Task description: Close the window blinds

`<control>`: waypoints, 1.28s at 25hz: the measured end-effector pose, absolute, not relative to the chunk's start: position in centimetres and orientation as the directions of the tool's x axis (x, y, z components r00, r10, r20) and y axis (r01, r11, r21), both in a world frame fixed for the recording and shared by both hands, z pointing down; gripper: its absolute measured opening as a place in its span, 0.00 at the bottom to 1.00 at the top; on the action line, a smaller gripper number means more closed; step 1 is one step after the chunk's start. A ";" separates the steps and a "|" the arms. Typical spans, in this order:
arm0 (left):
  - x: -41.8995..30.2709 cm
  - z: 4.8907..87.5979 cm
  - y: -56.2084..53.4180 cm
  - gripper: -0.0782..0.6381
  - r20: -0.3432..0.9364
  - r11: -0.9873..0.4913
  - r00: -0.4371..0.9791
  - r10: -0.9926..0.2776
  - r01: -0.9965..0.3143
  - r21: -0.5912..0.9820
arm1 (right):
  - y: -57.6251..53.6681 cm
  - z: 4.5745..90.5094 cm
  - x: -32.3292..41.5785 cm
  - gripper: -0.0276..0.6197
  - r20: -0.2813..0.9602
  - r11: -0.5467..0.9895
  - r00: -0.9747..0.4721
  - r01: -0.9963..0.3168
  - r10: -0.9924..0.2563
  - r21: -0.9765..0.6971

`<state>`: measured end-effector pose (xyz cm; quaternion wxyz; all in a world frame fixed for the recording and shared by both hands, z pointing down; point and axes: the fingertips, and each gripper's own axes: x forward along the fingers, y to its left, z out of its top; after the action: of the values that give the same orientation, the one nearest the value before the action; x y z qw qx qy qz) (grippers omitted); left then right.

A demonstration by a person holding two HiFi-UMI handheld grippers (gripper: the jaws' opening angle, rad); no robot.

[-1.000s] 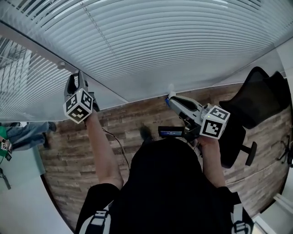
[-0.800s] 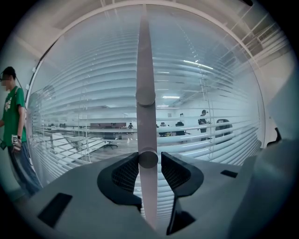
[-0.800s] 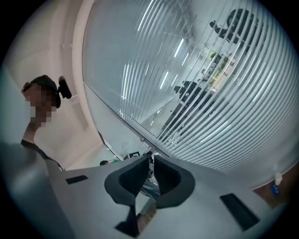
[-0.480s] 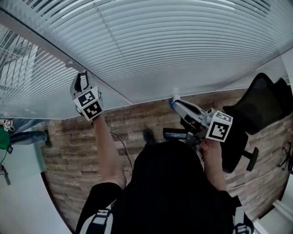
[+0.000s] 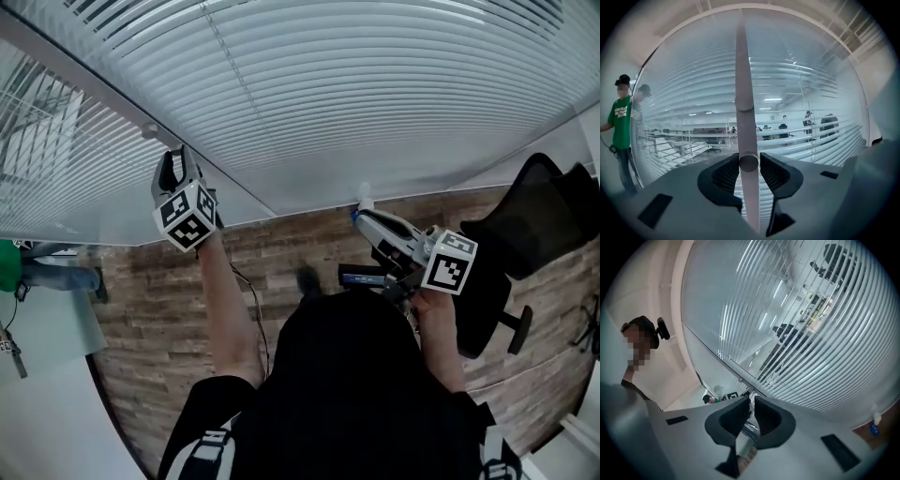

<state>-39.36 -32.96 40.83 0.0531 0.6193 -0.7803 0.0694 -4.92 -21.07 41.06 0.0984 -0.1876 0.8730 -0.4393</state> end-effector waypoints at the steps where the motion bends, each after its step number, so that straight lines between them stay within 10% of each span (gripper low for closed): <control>1: -39.5 40.8 -33.1 0.30 0.167 0.223 -0.225 -0.960 -0.974 -0.029 | -21.1 41.1 -4.9 0.11 -0.006 0.540 -0.909 -0.242 -0.416 -0.806; 12: -39.2 42.1 -33.7 0.30 0.191 0.162 -0.472 -0.861 -0.608 -0.777 | -20.9 41.4 -5.1 0.11 -0.006 0.539 -0.910 -0.239 -0.414 -0.808; 18: -38.7 41.2 -33.1 0.32 0.200 0.214 -0.259 -0.945 -0.952 -0.220 | -20.8 41.4 -5.6 0.11 -0.012 0.545 -0.916 -0.229 -0.402 -0.807; 24: -39.5 41.2 -32.9 0.32 0.156 0.212 -0.197 -0.968 -0.974 0.084 | -20.7 41.7 -5.6 0.11 -0.010 0.544 -0.917 -0.228 -0.399 -0.807; 32: -39.2 42.0 -33.3 0.30 0.187 0.192 -0.434 -0.881 -0.691 -0.697 | -20.7 41.7 -5.7 0.11 -0.008 0.542 -0.917 -0.229 -0.398 -0.809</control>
<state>-39.21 -33.29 42.02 -0.1283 0.5161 -0.7614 0.3709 -5.69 -20.66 41.72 0.0956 -0.1795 0.8729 -0.4435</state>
